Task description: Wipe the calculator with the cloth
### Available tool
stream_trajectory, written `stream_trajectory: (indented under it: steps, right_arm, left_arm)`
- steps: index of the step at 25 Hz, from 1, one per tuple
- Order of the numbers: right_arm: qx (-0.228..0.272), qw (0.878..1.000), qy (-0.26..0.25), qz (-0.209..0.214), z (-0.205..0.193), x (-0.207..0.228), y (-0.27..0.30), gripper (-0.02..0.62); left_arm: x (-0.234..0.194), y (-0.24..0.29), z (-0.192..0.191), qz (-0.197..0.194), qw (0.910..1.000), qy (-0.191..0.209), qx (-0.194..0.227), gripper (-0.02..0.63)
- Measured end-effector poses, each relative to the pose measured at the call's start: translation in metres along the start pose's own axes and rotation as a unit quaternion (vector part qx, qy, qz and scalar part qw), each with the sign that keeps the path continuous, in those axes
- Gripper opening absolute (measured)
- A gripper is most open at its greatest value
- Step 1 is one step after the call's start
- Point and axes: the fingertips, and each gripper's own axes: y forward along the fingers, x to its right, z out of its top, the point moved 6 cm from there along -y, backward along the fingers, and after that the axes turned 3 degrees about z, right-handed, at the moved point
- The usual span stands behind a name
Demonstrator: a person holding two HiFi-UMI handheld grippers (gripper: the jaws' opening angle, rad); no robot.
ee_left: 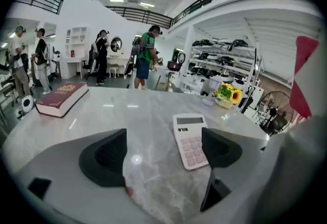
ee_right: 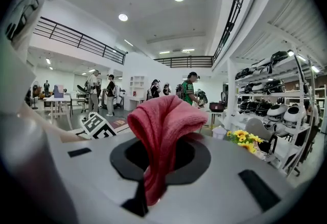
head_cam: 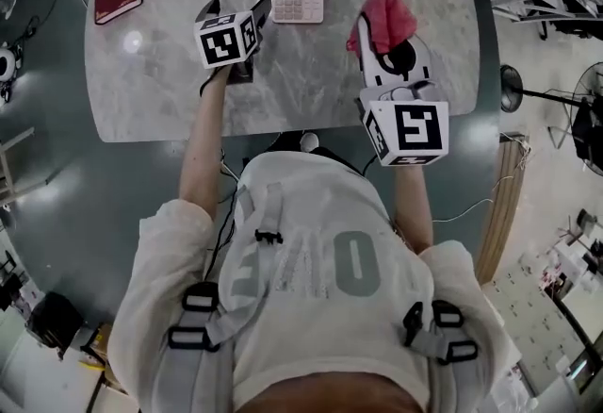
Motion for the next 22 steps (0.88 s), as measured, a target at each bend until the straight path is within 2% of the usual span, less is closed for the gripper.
stream_trajectory:
  steps: [6,13,22]
  right_arm:
    - [-0.027,1.000,0.009,-0.001,-0.020,0.006,0.017,0.055]
    - [-0.043,0.999,0.014,0.003,-0.032,0.007,0.028,0.055]
    - [-0.058,0.998,0.010,0.010,-0.042,0.004,0.037,0.055]
  left_arm:
    - [-0.004,0.039,-0.026,-0.007,0.9966,0.034,-0.075,0.440]
    - [-0.007,0.056,-0.045,0.006,0.9900,0.073,-0.120,0.440]
    - [-0.014,0.060,-0.055,0.007,0.9892,0.044,-0.140,0.442]
